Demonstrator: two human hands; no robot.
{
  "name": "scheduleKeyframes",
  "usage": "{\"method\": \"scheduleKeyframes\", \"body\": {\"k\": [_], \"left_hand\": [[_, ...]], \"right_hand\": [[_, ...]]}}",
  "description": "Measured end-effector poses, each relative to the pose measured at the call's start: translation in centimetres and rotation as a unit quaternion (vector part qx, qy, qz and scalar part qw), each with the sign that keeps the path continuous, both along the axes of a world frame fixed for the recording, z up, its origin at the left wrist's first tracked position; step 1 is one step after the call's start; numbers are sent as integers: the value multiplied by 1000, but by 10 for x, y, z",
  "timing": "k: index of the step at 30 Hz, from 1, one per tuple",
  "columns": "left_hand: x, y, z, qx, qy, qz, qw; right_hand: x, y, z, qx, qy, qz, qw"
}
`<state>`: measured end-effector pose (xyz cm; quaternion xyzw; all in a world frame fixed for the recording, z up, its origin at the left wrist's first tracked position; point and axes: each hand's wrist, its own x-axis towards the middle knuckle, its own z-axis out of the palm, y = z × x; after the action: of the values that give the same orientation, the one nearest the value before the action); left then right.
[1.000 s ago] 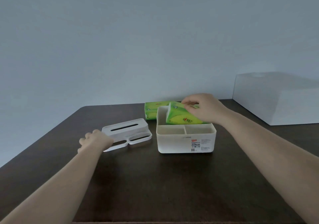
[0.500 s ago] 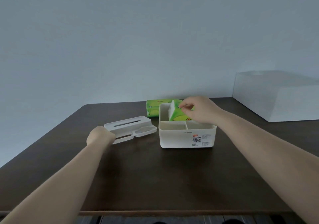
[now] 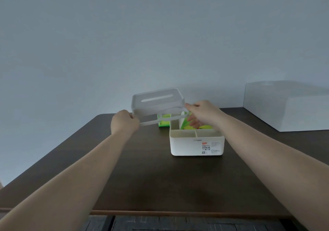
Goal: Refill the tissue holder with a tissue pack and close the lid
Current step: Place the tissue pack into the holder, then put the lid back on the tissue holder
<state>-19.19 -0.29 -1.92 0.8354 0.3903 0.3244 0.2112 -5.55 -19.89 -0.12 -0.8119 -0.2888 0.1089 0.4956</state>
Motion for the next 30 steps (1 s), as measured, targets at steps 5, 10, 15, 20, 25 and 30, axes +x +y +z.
{"method": "scheduleKeyframes", "body": {"k": [5,10,15,20,25,30], "left_hand": [[17,-24,9,-11,-6,-55,998],[44,-42,4,-49,3,-114,992],[69,-54,-11,-58,34,-137,988],[76,-58,-15,-117,36,-138,983],[70,-49,-24,-157,29,-131,978],[71,-46,-31,-186,20,-135,973]], "right_hand": [[9,-16,9,31,-17,-87,996],[23,-45,-3,-41,-71,-158,984],[42,-63,-19,-90,-45,-158,982],[43,-69,-19,-90,-40,-144,985],[46,-63,-29,-60,3,-115,992],[50,-53,-44,-49,-56,-165,984]]}}
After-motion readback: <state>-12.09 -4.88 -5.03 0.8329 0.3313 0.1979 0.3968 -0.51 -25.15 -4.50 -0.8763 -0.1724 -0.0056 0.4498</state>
